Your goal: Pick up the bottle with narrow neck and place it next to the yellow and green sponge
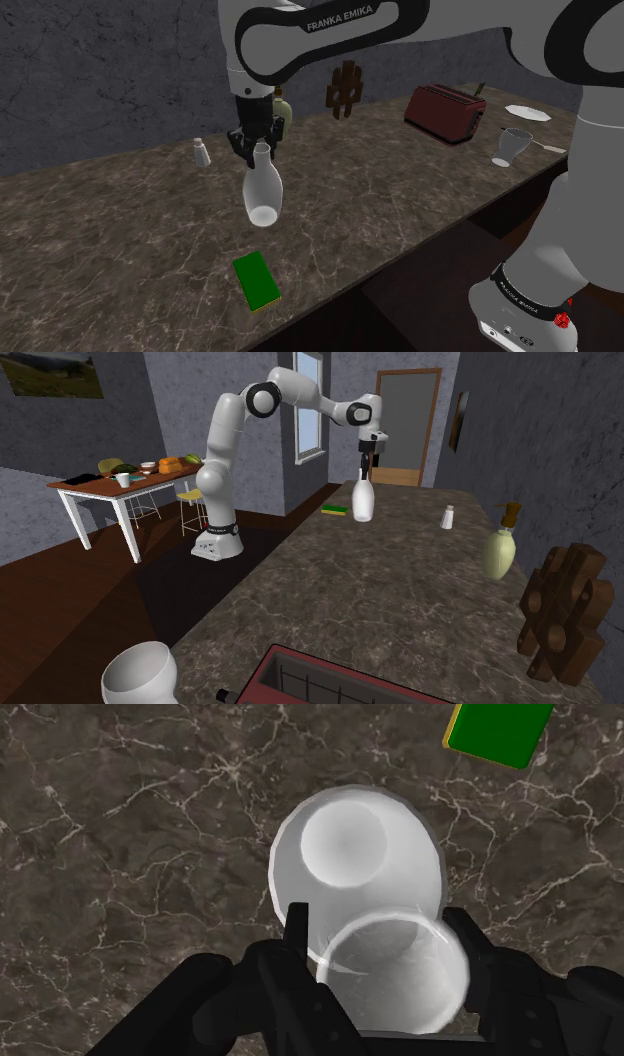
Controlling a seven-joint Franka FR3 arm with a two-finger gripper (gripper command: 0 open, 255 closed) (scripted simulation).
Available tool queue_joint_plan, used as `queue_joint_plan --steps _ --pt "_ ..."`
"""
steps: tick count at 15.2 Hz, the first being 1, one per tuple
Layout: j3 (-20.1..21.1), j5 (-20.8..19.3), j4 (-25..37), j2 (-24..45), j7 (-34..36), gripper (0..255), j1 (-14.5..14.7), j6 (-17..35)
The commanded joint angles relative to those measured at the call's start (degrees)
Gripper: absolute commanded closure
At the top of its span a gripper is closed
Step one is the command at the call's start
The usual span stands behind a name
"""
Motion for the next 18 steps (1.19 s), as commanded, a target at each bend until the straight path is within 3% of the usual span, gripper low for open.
queue_joint_plan --steps 1,9,10,15,18 --pt "0.0 0.0 -1.2 0.1 0.1 255 0.0 1.4" --pt "0.0 0.0 -1.2 0.1 0.1 255 0.0 1.4" --pt "0.0 0.0 -1.2 0.1 0.1 0 0.0 1.4" --pt "0.0 0.0 -1.2 0.1 0.1 0 0.0 1.4" --pt "0.1 0.1 3.8 -0.4 -0.1 0 0.1 -4.2"
